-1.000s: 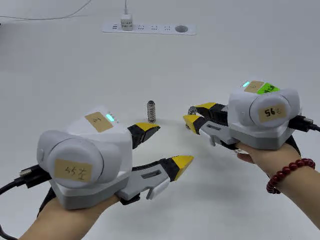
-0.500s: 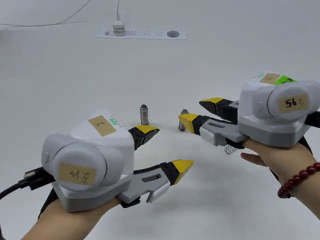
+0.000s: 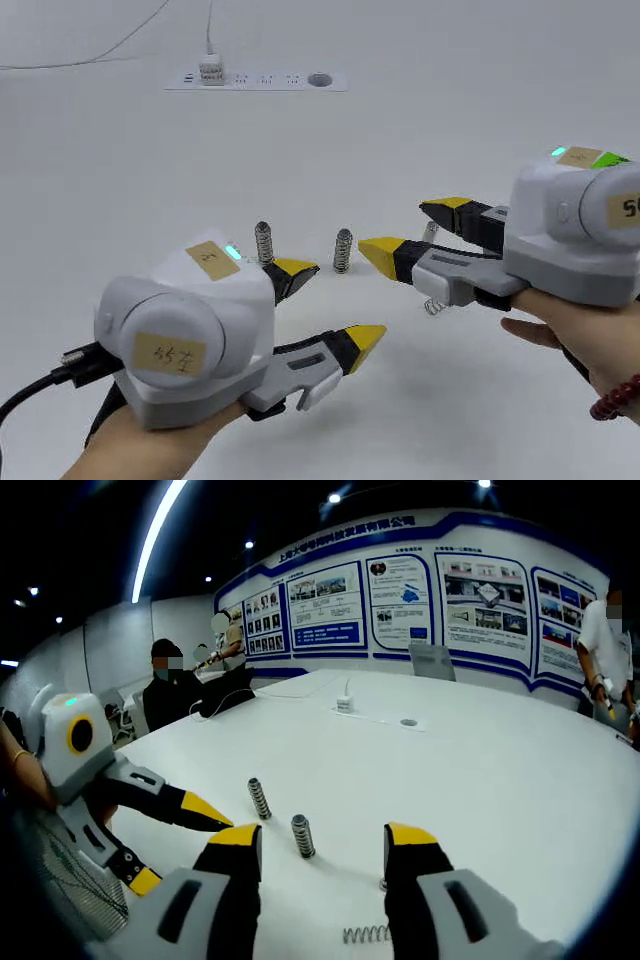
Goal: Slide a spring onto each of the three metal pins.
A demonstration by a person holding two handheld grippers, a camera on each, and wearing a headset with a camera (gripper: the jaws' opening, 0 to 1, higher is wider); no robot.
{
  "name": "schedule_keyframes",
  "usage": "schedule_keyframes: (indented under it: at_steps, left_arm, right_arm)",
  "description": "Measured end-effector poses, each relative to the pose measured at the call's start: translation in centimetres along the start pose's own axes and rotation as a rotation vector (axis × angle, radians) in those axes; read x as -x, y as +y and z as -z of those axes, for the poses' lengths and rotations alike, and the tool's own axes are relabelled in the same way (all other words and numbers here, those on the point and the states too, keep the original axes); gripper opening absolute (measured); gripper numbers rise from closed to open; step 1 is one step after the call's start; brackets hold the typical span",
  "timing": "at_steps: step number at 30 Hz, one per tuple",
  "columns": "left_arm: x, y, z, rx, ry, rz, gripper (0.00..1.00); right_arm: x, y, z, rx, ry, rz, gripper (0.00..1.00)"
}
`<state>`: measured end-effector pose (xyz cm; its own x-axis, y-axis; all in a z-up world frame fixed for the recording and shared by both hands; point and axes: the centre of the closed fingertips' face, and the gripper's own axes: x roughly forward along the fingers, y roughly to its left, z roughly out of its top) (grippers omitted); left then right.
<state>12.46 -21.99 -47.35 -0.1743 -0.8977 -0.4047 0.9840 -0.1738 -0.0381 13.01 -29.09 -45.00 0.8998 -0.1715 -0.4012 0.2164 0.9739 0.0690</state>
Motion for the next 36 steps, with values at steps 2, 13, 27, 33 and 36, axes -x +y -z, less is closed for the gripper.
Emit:
schedule_keyframes:
  at_steps: [2, 13, 27, 33, 36]
  left_arm:
    - [-0.3, -0.2, -0.1, 0.000, -0.001, 0.005, 0.48]
    - [-2.5, -1.1, -0.4, 0.005, -0.001, 0.026, 0.46]
    - [-5.2, -2.5, -0.4, -0.006, 0.002, 0.060, 0.41]
    - [-6.5, -2.9, -0.4, -0.008, 0.002, 0.069, 0.36]
    - [-7.2, -3.0, -0.1, -0.010, 0.007, 0.069, 0.33]
  right_arm:
    - [0.4, -0.3, 0.1, -0.002, 0.001, 0.007, 0.51]
    - [2.7, -1.2, 0.2, -0.003, -0.010, 0.028, 0.53]
    - [5.5, -2.6, 1.4, -0.032, -0.025, 0.040, 0.53]
    - [6.7, -2.9, 2.4, -0.040, -0.006, 0.041, 0.53]
    - [7.3, -3.0, 2.8, -0.039, -0.003, 0.039, 0.53]
